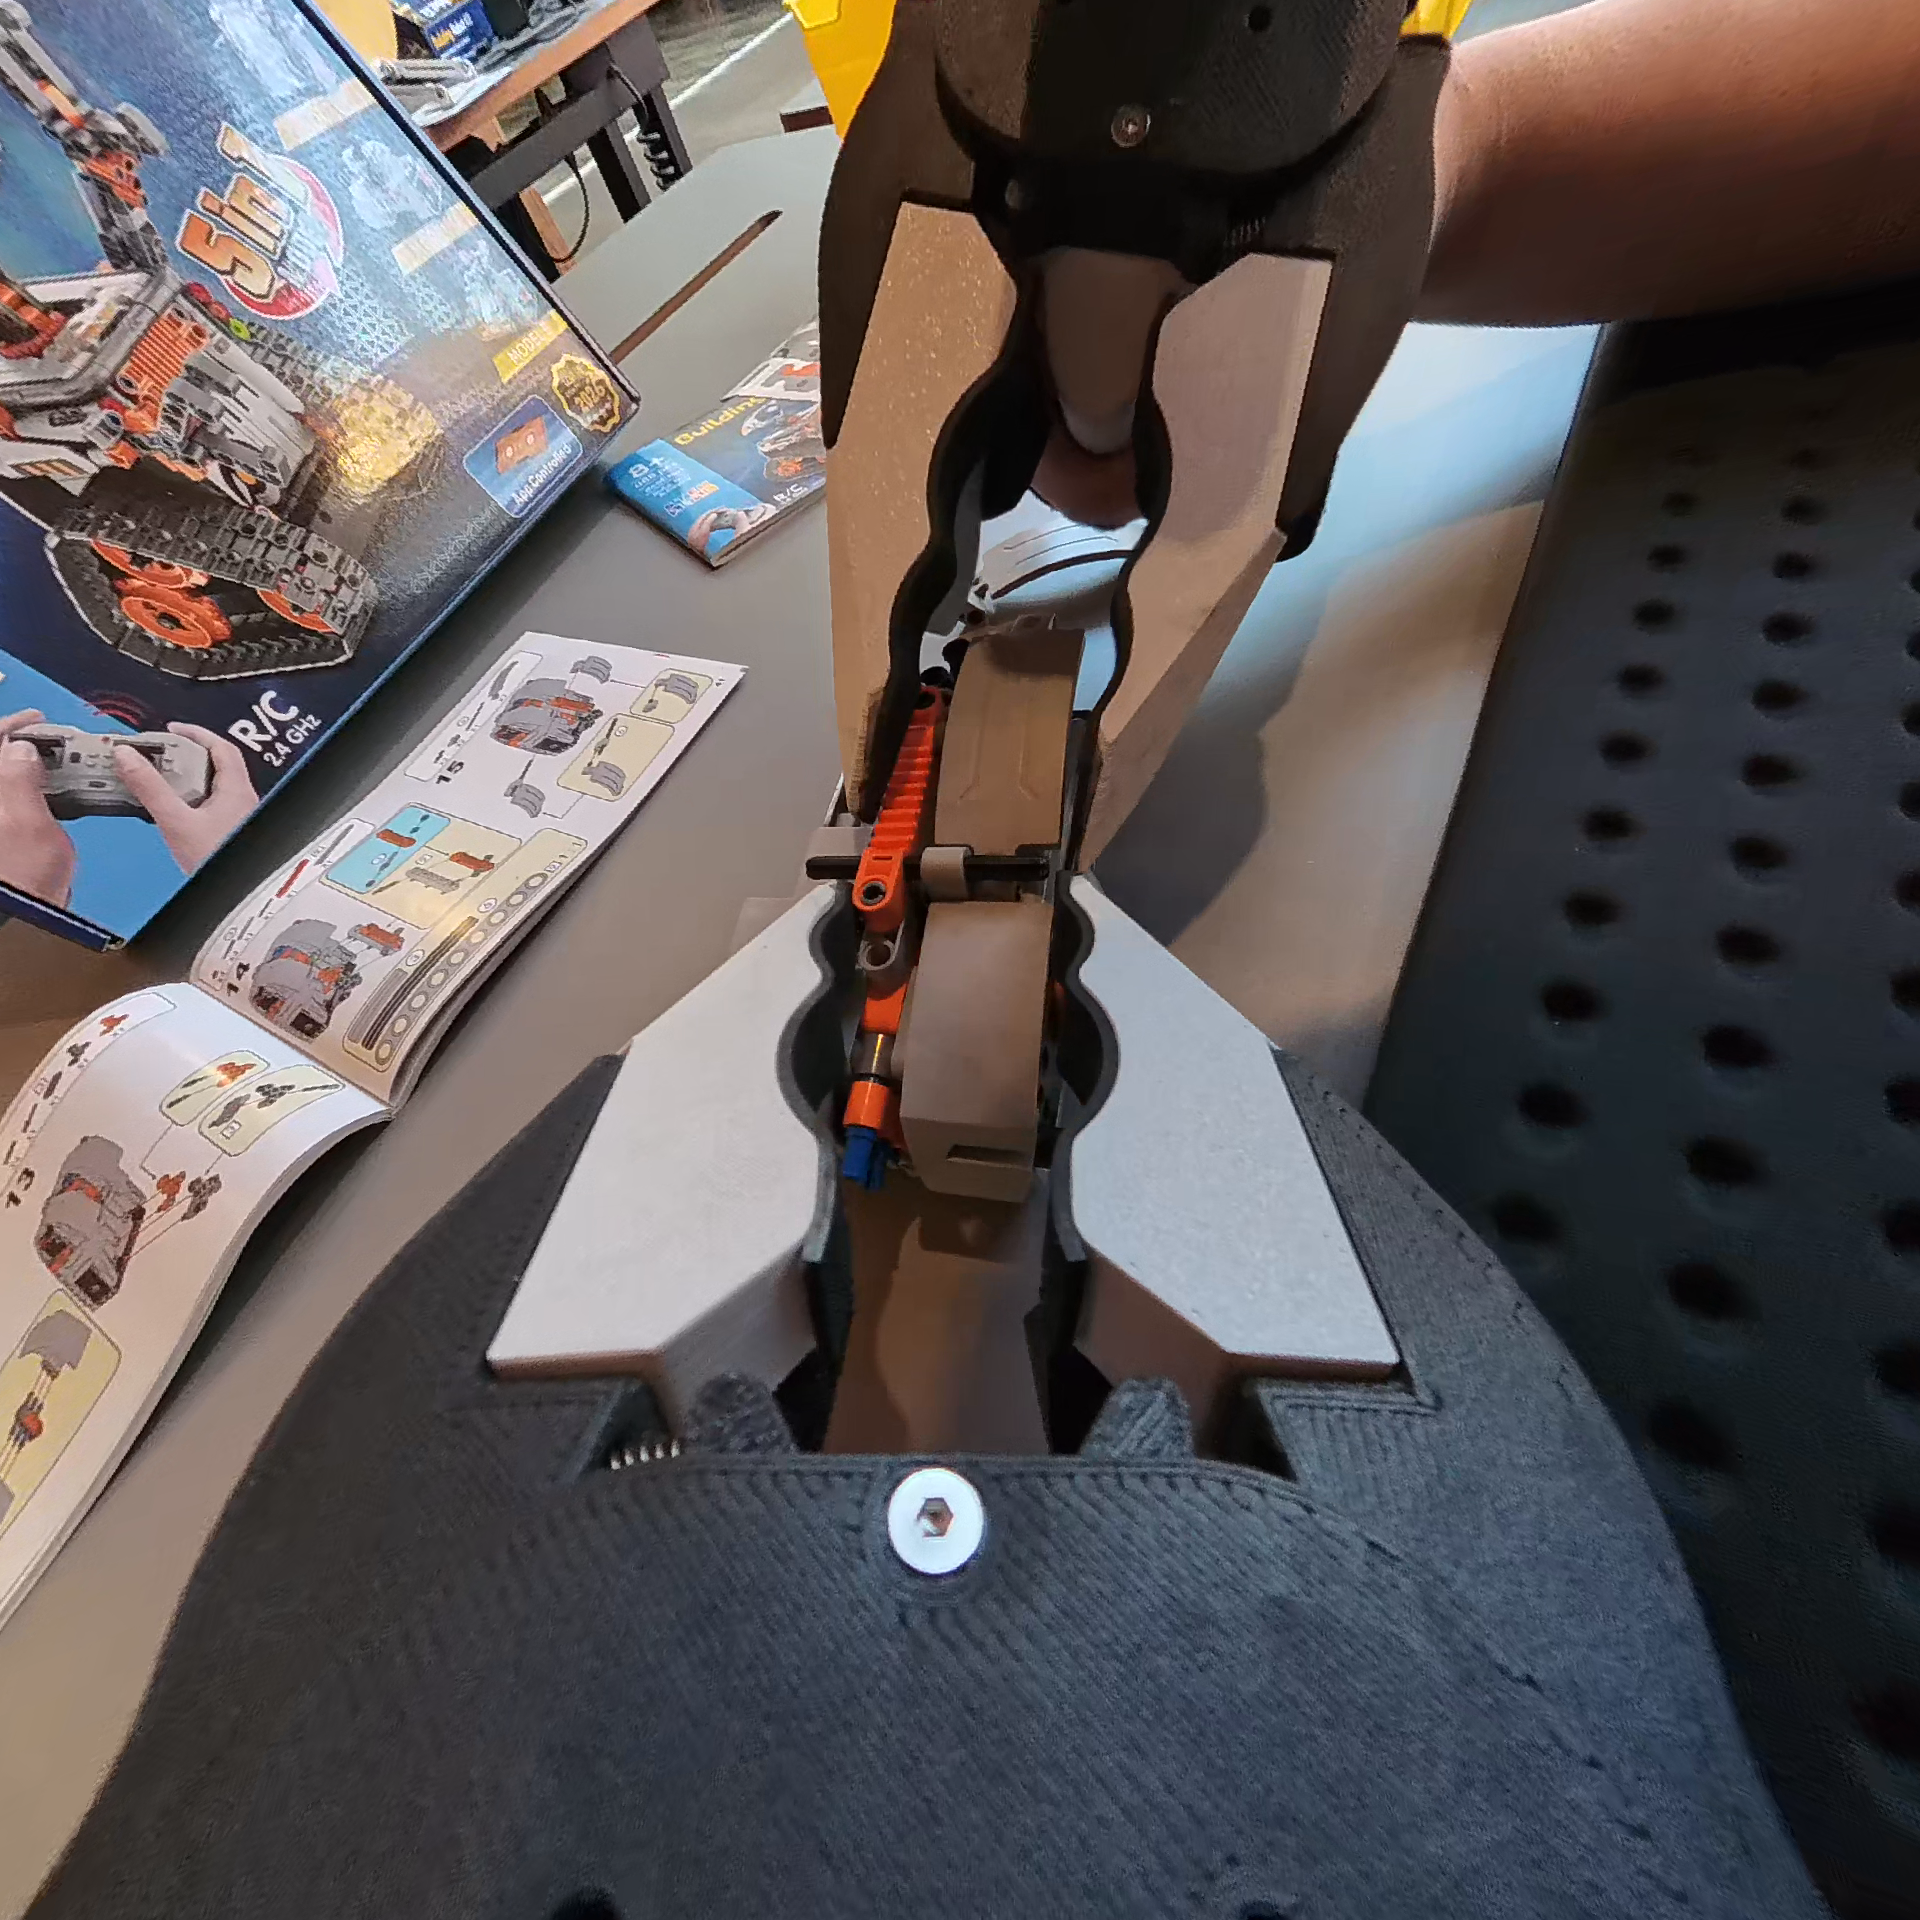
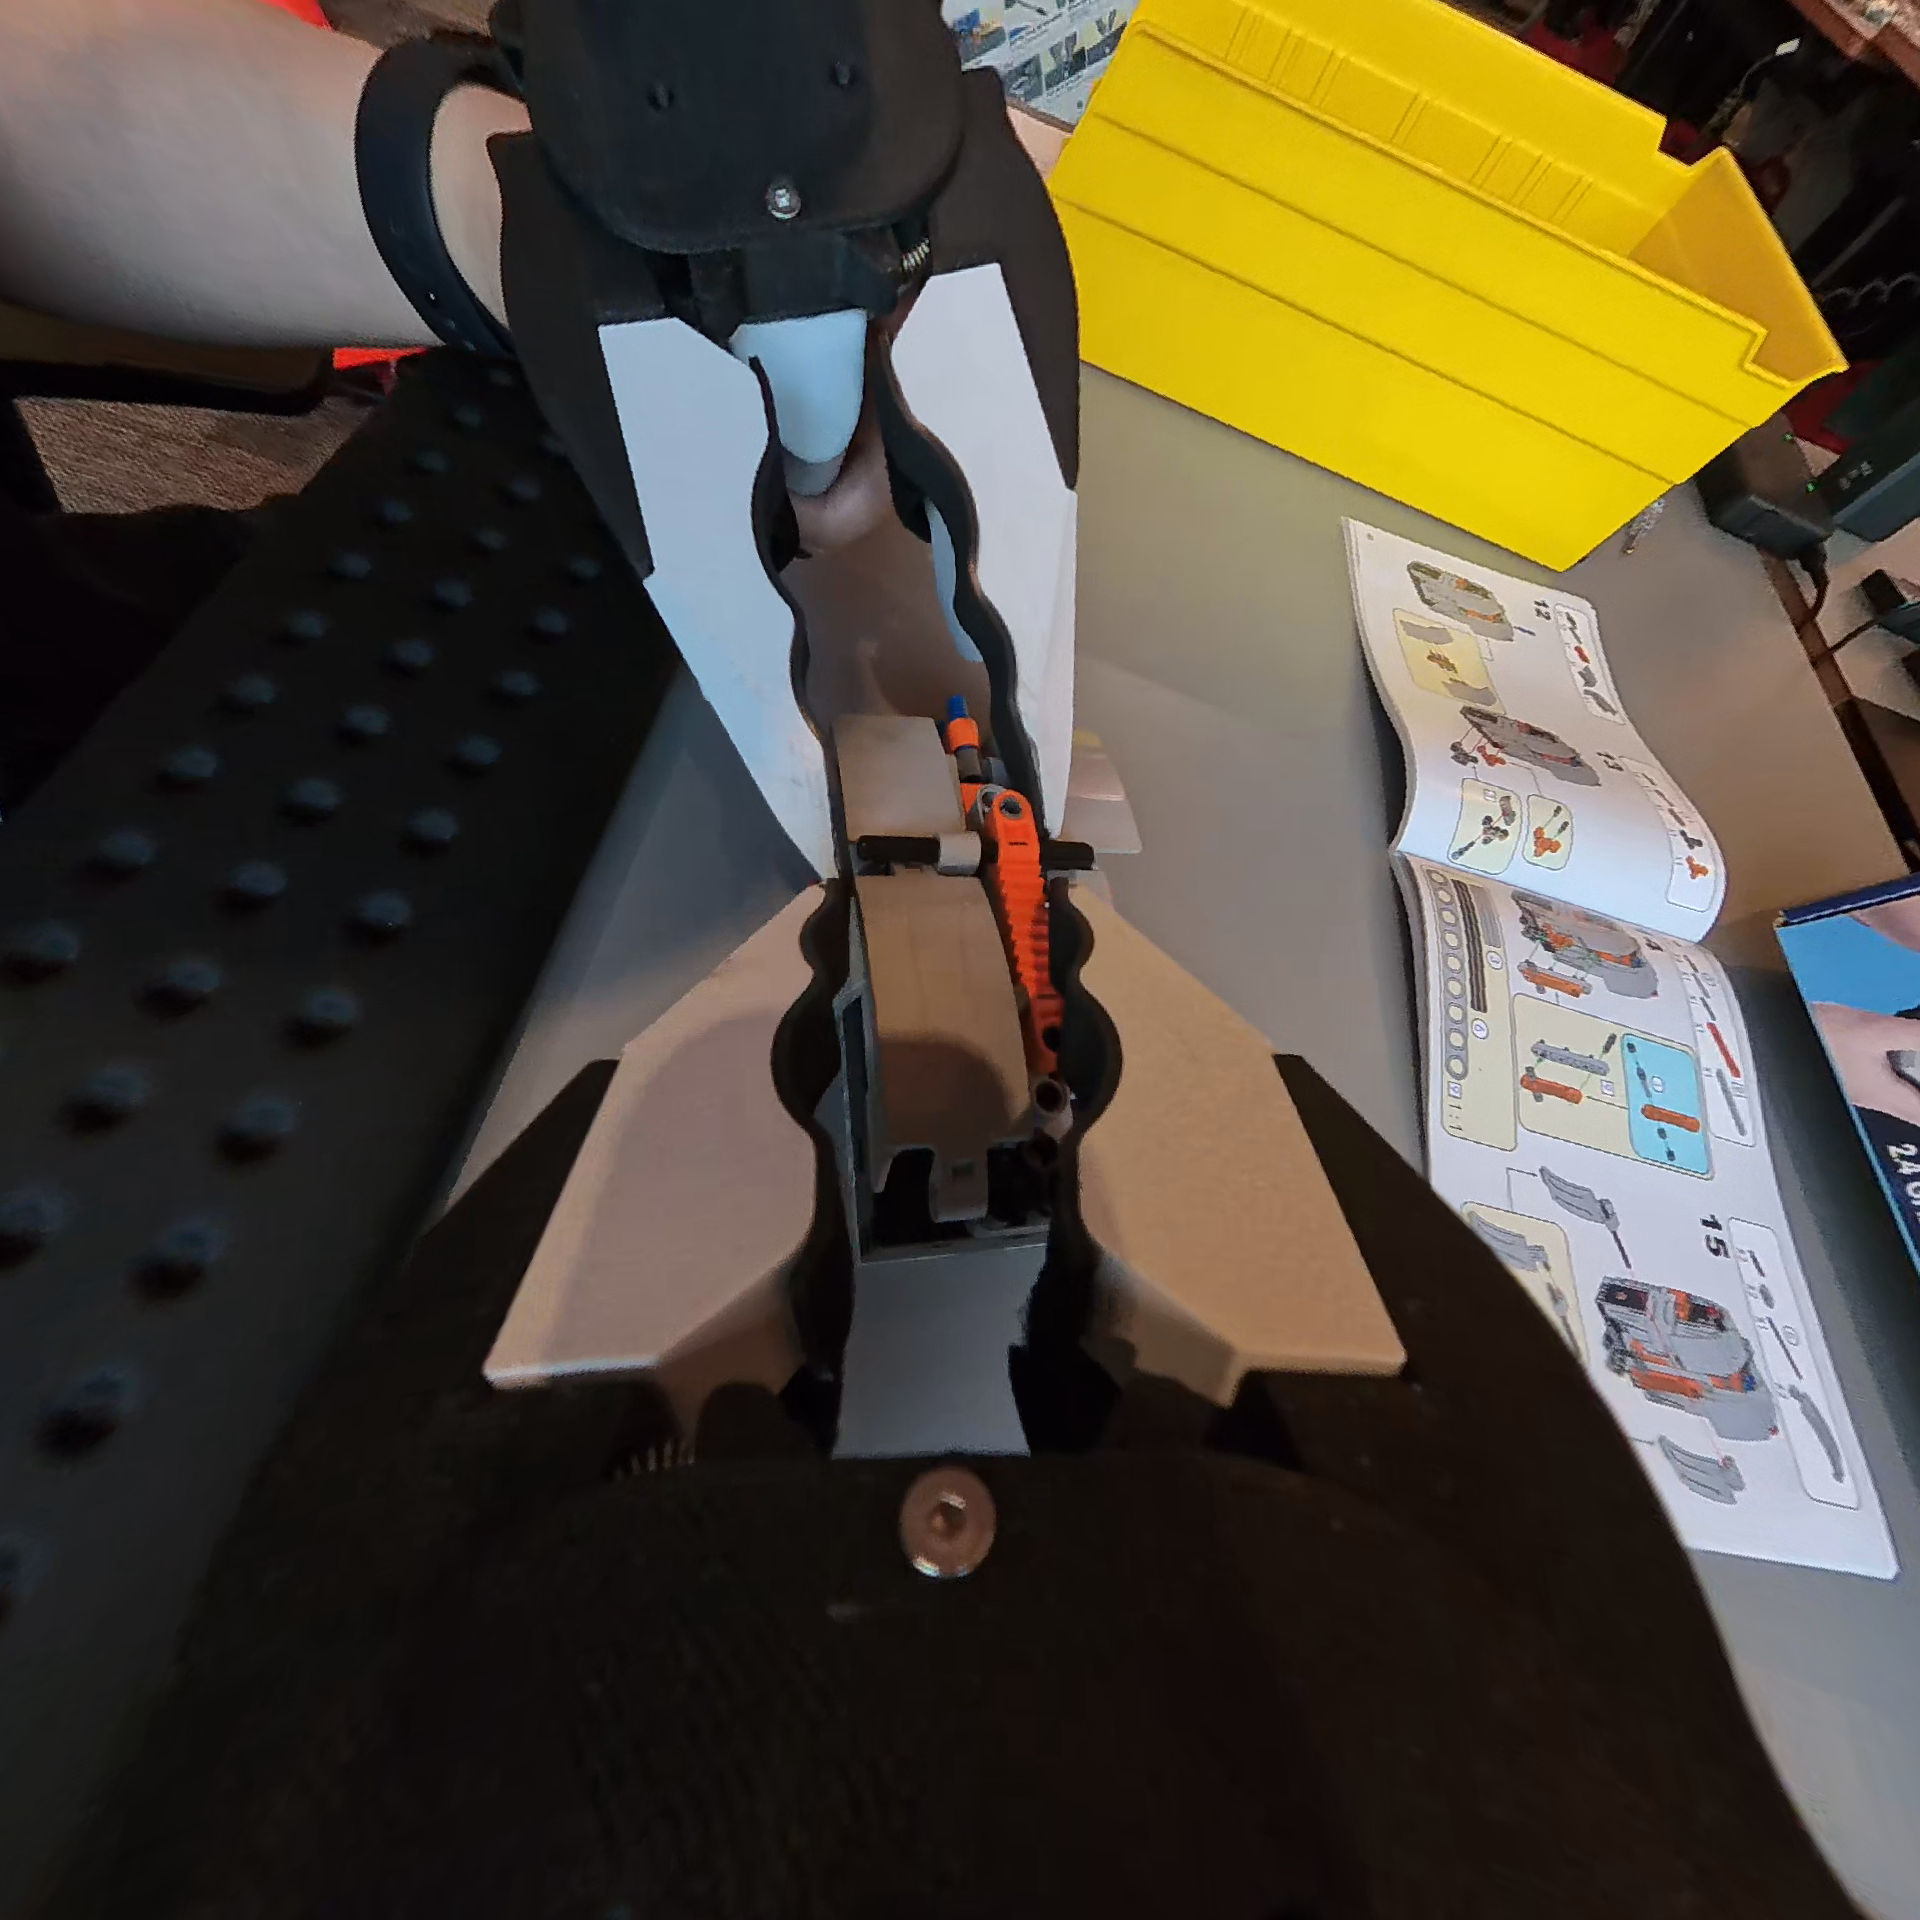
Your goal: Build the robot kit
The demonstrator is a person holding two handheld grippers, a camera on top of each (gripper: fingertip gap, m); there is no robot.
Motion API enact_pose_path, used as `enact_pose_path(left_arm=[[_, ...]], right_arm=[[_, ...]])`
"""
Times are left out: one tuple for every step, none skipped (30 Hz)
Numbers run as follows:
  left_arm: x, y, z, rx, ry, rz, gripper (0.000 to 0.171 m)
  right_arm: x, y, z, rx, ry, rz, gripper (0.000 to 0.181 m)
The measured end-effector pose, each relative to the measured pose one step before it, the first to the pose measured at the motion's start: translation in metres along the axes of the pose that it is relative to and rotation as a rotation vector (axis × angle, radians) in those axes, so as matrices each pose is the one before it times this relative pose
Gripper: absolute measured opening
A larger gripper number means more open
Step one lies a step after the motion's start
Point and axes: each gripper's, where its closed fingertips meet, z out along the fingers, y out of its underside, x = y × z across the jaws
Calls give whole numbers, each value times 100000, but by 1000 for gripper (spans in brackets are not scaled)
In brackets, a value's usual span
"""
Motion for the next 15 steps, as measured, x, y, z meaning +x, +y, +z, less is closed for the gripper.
enact_pose_path(left_arm=[[7, -38, 16, 631, -137, -531, 36], [0, -31, 29, 648, -141, -659, 36], [-5, -16, 3, 505, -157, -591, 36], [-5, -21, -2, 377, -94, -612, 36], [2, -14, -17, 330, 65, -787, 36], [-4, -25, -20, 279, 232, -691, 36], [-2, -12, -10, 185, 265, -378, 36], [-9, -8, 8, 156, 210, -254, 36], [-3, -13, 16, 163, 223, -262, 36], [5, -17, 13, 63, 169, -147, 36], [7, -6, 7, -84, 7, 0, 36], [-2, 4, 6, -90, -87, 91, 36], [3, 8, 24, -56, -195, 223, 36], [-23, 13, 11, -125, -255, 265, 36], [-14, 1, 15, -134, -282, 115, 36]], right_arm=[[-34, -31, -36, 597, -400, 617, 37], [-3, 12, -40, 407, -166, 581, 38], [14, 6, -31, 413, -114, 457, 38], [25, -43, -25, 635, -76, 443, 38], [37, -56, 1, 655, -245, 816, 38], [3, -84, 13, 789, -691, 1472, 37], [5, -29, 7, 394, -714, 1657, 37], [40, 8, -5, 308, -367, 1196, 37], [35, -26, -28, 486, -156, 725, 37], [0, -7, -8, 301, -129, 401, 36], [-11, 3, 1, 73, -54, 26, 36], [3, -20, 5, 26, 37, -224, 36], [14, -33, 11, 34, 53, -176, 35], [2, 8, 22, -190, -52, -105, 36], [17, -6, 4, -20, -118, -26, 35]])
